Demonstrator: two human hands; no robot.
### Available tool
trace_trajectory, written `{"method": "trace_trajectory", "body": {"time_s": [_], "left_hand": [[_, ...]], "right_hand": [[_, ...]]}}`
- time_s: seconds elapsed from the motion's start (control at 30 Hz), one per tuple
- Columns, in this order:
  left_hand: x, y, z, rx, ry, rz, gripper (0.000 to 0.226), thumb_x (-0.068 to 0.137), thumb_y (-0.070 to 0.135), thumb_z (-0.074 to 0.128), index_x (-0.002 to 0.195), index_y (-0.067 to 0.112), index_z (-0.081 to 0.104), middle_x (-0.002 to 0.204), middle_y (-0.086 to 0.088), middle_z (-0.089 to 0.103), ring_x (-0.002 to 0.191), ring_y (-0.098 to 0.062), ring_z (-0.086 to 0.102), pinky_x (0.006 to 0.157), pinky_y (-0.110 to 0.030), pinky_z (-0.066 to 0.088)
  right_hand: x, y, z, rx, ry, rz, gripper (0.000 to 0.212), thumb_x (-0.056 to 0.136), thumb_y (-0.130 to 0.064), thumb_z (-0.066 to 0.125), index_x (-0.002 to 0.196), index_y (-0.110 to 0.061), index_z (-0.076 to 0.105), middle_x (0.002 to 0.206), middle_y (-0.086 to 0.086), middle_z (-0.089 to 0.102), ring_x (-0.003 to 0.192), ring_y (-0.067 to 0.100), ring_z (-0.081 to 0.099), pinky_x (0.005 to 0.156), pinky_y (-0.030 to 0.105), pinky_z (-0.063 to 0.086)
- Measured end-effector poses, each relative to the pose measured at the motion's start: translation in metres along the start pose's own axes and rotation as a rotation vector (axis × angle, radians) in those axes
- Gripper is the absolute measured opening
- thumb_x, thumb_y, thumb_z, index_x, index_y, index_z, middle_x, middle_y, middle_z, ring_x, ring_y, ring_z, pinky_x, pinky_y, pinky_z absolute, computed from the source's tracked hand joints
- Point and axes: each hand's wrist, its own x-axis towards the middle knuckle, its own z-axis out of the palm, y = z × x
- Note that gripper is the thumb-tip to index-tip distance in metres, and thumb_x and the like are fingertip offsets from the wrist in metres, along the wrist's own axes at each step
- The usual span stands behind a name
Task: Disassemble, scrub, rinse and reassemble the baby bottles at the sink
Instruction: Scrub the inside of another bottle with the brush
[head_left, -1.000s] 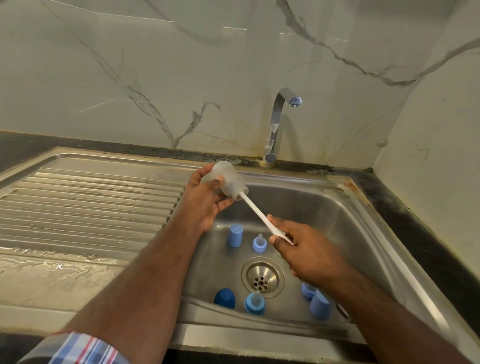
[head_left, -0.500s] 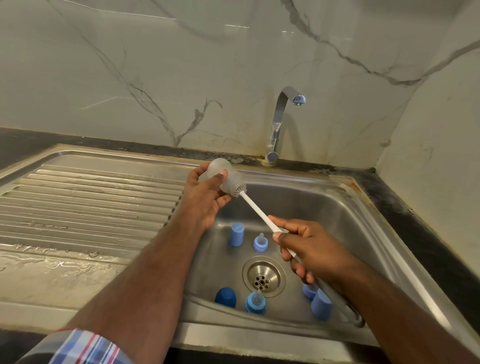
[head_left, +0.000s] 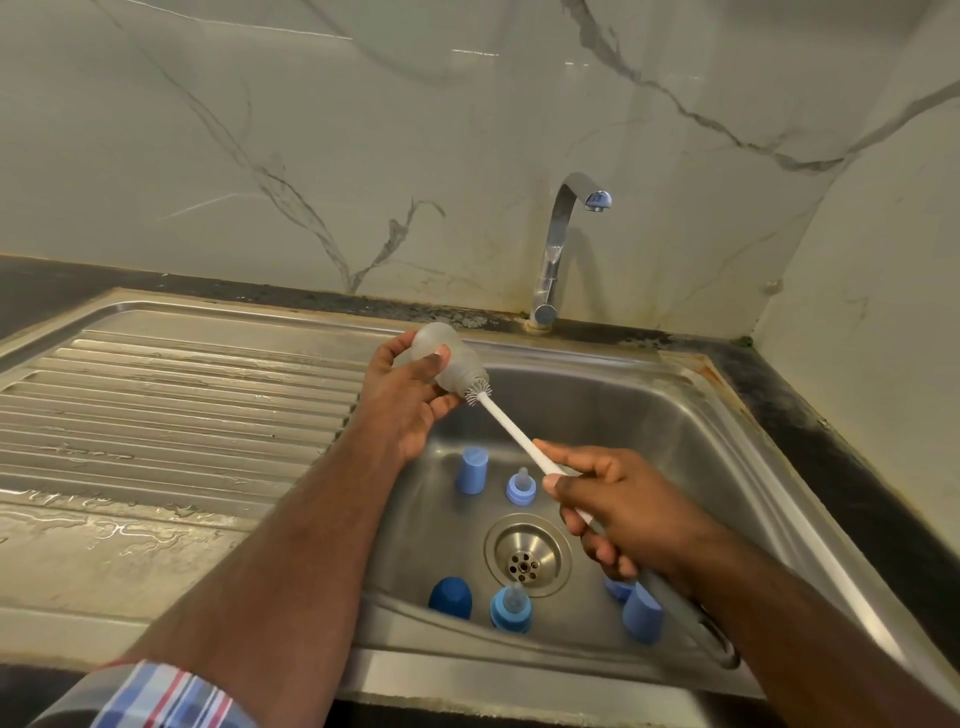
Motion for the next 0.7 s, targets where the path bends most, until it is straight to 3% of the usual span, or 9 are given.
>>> {"method": "trace_trajectory", "body": {"time_s": [0.1,0.17,0.23,0.3,0.37,0.43,0.53,0.63,0.7], "left_hand": [[0.000,0.001,0.001,-0.009,0.001,-0.001,0.048,0.093,0.000,0.067,0.135,0.013,0.049,0.133,-0.020,0.057,0.104,-0.038,0.070,0.066,-0.043,0.063],[0.000,0.001,0.002,0.007,-0.011,-0.004,0.047,0.093,0.000,0.066,0.134,0.015,0.049,0.132,-0.019,0.057,0.103,-0.038,0.070,0.066,-0.042,0.063],[-0.001,0.001,0.002,0.028,-0.033,-0.010,0.049,0.093,-0.001,0.065,0.136,0.015,0.048,0.131,-0.018,0.057,0.103,-0.038,0.070,0.065,-0.043,0.063],[-0.001,0.000,0.000,0.046,-0.051,-0.015,0.049,0.093,-0.002,0.065,0.136,0.014,0.048,0.132,-0.018,0.057,0.103,-0.038,0.070,0.065,-0.043,0.063],[0.000,0.000,0.000,0.050,-0.065,-0.018,0.048,0.093,-0.002,0.065,0.135,0.014,0.049,0.132,-0.019,0.057,0.103,-0.038,0.070,0.066,-0.043,0.062],[0.002,0.000,-0.002,0.030,-0.068,-0.021,0.048,0.093,-0.002,0.065,0.136,0.014,0.050,0.132,-0.019,0.058,0.104,-0.038,0.071,0.068,-0.045,0.062],[0.003,0.001,-0.002,-0.002,-0.061,-0.032,0.050,0.092,-0.001,0.066,0.136,0.015,0.051,0.133,-0.020,0.058,0.105,-0.039,0.071,0.071,-0.047,0.062],[0.003,0.002,-0.003,-0.010,-0.067,-0.041,0.050,0.091,-0.001,0.066,0.136,0.016,0.051,0.132,-0.020,0.060,0.099,-0.037,0.074,0.070,-0.047,0.062],[0.001,0.002,-0.002,0.025,-0.093,-0.045,0.048,0.092,-0.001,0.066,0.135,0.015,0.051,0.130,-0.019,0.060,0.097,-0.036,0.075,0.069,-0.047,0.062]], "right_hand": [[0.002,0.003,0.004,-0.231,0.122,-0.081,0.038,0.101,-0.025,0.054,0.130,-0.050,0.056,0.066,-0.007,0.060,0.045,0.004,0.047,0.045,0.023,0.038],[0.008,0.006,0.007,-0.609,0.196,-0.161,0.042,0.102,-0.031,0.051,0.141,-0.047,0.049,0.089,-0.013,0.070,0.064,0.003,0.059,0.059,0.017,0.045],[0.012,0.008,0.011,-0.782,0.216,-0.187,0.047,0.103,-0.033,0.047,0.148,-0.044,0.040,0.105,-0.006,0.068,0.083,0.008,0.063,0.075,0.024,0.052],[0.011,0.006,0.013,-0.664,0.149,-0.168,0.044,0.103,-0.031,0.048,0.144,-0.045,0.044,0.090,-0.005,0.066,0.069,0.008,0.062,0.065,0.031,0.054],[0.006,0.002,0.010,-0.261,0.045,-0.061,0.041,0.102,-0.025,0.052,0.136,-0.047,0.052,0.068,0.000,0.056,0.044,0.009,0.048,0.041,0.027,0.041],[0.002,-0.001,0.000,0.025,-0.035,0.025,0.039,0.102,-0.018,0.053,0.130,-0.045,0.059,0.067,0.006,0.053,0.040,0.011,0.040,0.036,0.021,0.030],[0.000,-0.001,-0.006,0.194,-0.088,0.053,0.037,0.101,-0.012,0.053,0.124,-0.039,0.065,0.067,0.009,0.053,0.040,0.013,0.037,0.035,0.020,0.027],[0.001,0.001,0.007,0.053,0.036,0.013,0.036,0.102,-0.017,0.053,0.128,-0.041,0.061,0.066,0.004,0.055,0.041,0.012,0.043,0.036,0.022,0.031],[0.007,0.005,0.013,-0.344,0.158,-0.120,0.041,0.103,-0.028,0.052,0.140,-0.045,0.051,0.076,-0.007,0.065,0.055,0.008,0.058,0.049,0.025,0.046]]}}
